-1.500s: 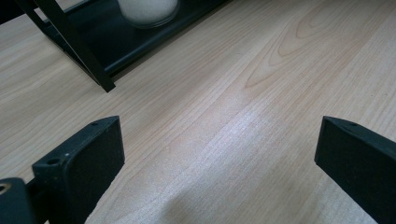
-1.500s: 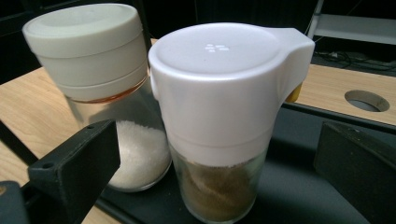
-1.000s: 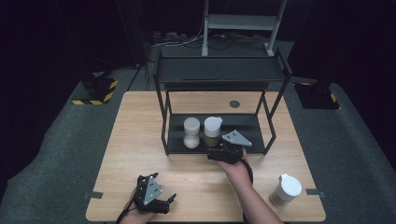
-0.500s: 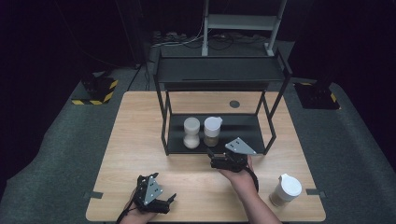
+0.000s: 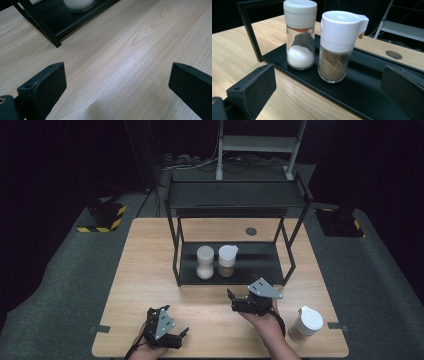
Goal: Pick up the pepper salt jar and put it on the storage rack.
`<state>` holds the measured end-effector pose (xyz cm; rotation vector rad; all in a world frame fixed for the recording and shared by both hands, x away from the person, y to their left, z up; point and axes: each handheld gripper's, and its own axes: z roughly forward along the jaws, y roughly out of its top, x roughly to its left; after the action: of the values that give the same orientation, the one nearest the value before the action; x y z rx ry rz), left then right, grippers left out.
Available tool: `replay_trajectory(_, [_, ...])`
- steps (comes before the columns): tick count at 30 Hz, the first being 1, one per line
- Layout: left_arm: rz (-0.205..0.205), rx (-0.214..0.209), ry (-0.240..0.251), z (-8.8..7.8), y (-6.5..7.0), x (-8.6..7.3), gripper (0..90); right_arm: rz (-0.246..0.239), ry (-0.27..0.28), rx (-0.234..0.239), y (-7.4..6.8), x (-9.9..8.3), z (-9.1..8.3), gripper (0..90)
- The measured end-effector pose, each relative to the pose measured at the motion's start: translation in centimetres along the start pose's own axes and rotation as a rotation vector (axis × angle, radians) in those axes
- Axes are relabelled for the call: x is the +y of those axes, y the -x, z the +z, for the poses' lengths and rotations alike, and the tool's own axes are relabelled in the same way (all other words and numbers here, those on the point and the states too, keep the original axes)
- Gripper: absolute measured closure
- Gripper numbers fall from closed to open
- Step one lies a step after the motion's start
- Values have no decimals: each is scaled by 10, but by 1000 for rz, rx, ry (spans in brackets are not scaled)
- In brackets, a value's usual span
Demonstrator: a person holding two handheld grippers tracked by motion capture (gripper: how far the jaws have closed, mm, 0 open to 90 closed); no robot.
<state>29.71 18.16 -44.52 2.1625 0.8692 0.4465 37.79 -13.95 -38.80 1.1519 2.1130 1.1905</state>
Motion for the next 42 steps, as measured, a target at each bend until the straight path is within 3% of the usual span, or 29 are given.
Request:
replay_trajectory(16, [4, 0, 0, 0, 1, 0, 16, -45, -23, 14, -8, -27, -31, 0])
replay_trajectory(26, [2, 8, -2, 0, 1, 0, 16, -77, -74, 26, -10, -52, -47, 0])
replay_trajectory(42, [0, -1, -3, 0, 0, 0, 16, -161, -182, -5, -15, -80, -47, 0])
